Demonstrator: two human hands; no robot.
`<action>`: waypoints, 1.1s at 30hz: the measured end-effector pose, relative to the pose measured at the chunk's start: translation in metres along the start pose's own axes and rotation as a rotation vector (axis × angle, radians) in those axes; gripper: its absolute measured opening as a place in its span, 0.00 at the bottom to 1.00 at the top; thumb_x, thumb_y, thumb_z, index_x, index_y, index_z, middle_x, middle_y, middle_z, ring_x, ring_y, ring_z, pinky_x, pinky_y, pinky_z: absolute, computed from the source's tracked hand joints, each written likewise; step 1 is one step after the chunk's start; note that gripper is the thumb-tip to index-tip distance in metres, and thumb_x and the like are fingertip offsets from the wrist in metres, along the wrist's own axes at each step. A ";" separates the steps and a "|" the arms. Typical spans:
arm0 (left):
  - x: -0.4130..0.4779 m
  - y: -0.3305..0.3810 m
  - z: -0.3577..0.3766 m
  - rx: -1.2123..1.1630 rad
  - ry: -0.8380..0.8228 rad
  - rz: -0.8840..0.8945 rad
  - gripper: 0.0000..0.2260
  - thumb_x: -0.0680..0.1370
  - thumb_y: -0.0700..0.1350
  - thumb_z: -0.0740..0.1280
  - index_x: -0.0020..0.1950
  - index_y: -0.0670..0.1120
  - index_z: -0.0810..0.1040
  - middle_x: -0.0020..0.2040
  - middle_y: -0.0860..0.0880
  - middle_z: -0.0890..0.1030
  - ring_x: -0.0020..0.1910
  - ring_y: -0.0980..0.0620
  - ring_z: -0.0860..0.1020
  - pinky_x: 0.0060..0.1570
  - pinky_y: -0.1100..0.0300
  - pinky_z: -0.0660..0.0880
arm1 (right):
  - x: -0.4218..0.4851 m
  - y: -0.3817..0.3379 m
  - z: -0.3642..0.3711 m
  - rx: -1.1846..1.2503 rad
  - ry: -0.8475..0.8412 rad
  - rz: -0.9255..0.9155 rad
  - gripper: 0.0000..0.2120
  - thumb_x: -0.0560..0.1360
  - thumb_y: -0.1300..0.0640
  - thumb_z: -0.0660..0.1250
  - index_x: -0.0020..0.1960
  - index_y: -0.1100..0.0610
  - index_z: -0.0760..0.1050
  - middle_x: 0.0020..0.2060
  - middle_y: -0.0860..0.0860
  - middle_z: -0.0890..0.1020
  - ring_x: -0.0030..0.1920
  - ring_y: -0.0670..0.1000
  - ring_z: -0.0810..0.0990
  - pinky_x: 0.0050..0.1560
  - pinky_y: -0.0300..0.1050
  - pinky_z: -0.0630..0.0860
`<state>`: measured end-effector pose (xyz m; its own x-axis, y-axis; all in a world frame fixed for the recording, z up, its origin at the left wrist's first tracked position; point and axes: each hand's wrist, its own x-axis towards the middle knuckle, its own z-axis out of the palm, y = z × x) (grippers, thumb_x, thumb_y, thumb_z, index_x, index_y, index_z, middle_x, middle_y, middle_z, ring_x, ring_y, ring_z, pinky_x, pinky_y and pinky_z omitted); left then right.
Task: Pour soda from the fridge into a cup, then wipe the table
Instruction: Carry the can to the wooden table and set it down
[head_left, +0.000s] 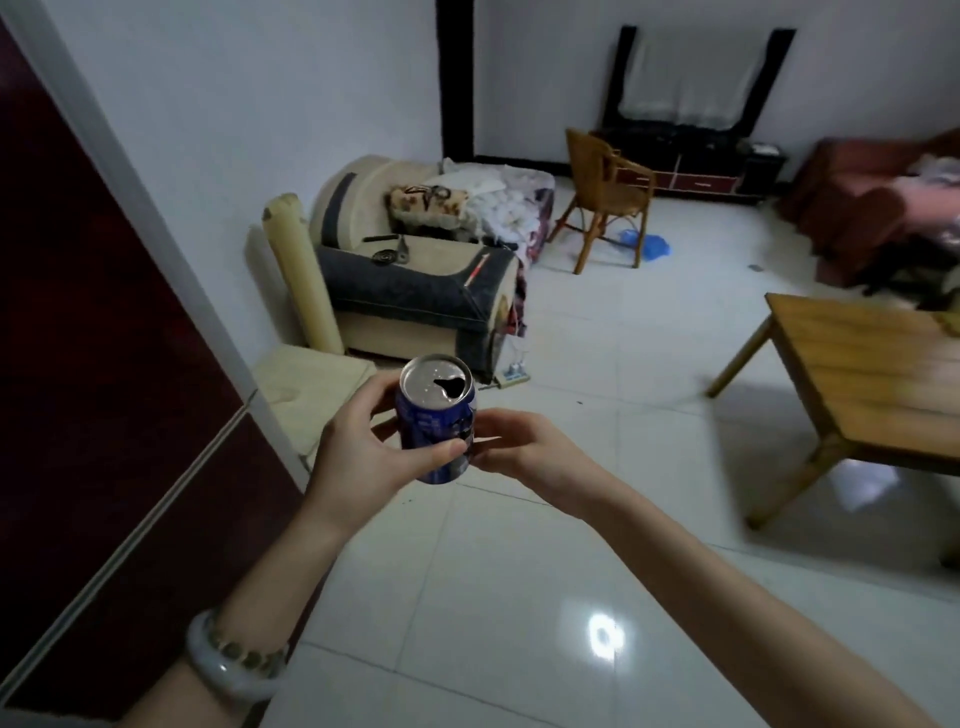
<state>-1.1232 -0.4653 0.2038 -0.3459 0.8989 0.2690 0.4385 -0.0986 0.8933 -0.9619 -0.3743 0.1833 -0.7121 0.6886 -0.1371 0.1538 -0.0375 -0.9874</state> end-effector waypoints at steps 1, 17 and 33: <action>0.007 0.004 0.019 -0.009 -0.029 0.009 0.29 0.60 0.42 0.81 0.57 0.53 0.75 0.52 0.59 0.79 0.54 0.63 0.75 0.50 0.69 0.75 | -0.009 0.003 -0.018 0.019 0.032 0.001 0.22 0.71 0.75 0.62 0.59 0.57 0.75 0.51 0.52 0.82 0.52 0.51 0.80 0.53 0.42 0.74; 0.081 0.095 0.349 -0.126 -0.470 0.136 0.27 0.60 0.42 0.81 0.53 0.58 0.74 0.50 0.61 0.79 0.50 0.70 0.75 0.40 0.76 0.72 | -0.149 0.066 -0.312 0.327 0.503 0.104 0.23 0.71 0.78 0.53 0.64 0.67 0.72 0.59 0.63 0.78 0.61 0.57 0.77 0.61 0.45 0.75; 0.182 0.161 0.615 -0.211 -0.838 0.288 0.29 0.60 0.47 0.81 0.59 0.52 0.76 0.53 0.58 0.80 0.53 0.57 0.77 0.48 0.62 0.78 | -0.205 0.098 -0.539 0.532 0.939 0.118 0.20 0.73 0.77 0.53 0.52 0.59 0.77 0.57 0.60 0.79 0.58 0.57 0.79 0.57 0.45 0.78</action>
<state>-0.6054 -0.0543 0.1747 0.5056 0.8353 0.2160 0.2253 -0.3695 0.9015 -0.4311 -0.1288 0.1579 0.1312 0.9307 -0.3416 -0.2903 -0.2934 -0.9108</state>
